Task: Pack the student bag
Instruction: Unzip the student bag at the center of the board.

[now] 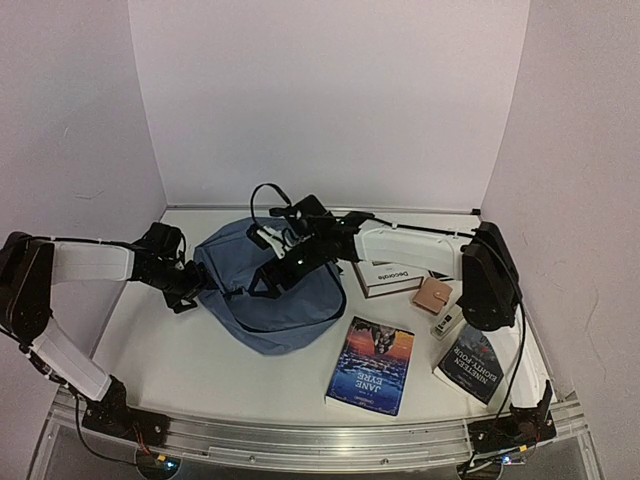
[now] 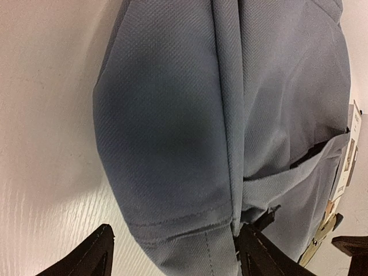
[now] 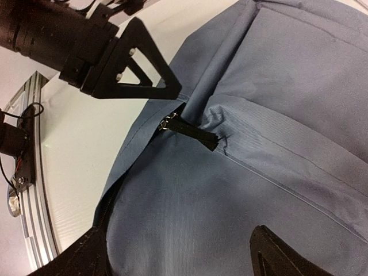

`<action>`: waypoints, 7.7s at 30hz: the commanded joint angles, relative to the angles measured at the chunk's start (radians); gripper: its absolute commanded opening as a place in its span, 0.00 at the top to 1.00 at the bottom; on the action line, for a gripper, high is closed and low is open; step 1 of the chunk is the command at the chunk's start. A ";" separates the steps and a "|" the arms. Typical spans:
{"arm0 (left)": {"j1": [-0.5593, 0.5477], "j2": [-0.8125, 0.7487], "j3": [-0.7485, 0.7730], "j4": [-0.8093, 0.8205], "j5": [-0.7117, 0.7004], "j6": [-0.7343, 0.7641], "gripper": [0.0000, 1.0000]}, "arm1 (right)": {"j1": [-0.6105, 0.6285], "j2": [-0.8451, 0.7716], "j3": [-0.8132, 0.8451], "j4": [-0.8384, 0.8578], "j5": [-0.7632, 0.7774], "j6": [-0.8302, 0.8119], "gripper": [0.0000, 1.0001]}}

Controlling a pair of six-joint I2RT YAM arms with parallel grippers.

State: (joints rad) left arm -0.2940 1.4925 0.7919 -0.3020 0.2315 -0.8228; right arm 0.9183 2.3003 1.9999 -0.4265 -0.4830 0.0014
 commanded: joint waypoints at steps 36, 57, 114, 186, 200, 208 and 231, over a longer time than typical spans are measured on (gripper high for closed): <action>0.015 0.093 0.010 0.153 0.026 -0.020 0.49 | 0.004 0.333 0.378 0.207 -0.132 0.357 1.00; 0.042 0.110 0.012 0.115 -0.007 -0.019 0.79 | -0.018 0.154 0.230 0.201 -0.113 0.282 1.00; 0.210 0.302 0.110 0.175 0.128 0.010 1.00 | 0.186 0.017 -0.284 -0.057 0.120 -0.447 1.00; -0.441 0.114 0.303 -0.311 -0.089 0.795 0.45 | -0.074 -0.126 -0.470 0.128 -0.168 0.066 0.53; -0.458 0.153 0.285 -0.319 -0.114 0.896 0.49 | -0.074 -0.112 -0.471 0.128 -0.189 0.068 0.52; -0.476 0.205 0.295 -0.313 -0.134 0.925 0.47 | -0.073 -0.110 -0.474 0.127 -0.190 0.068 0.52; -0.416 0.055 0.228 -0.161 -0.264 0.724 1.00 | -0.069 -0.117 -0.495 0.126 -0.131 0.041 0.55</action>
State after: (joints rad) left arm -0.7469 1.6024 1.0341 -0.5135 0.0056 -0.0203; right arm 0.8468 2.1881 1.5246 -0.2598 -0.6687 0.0542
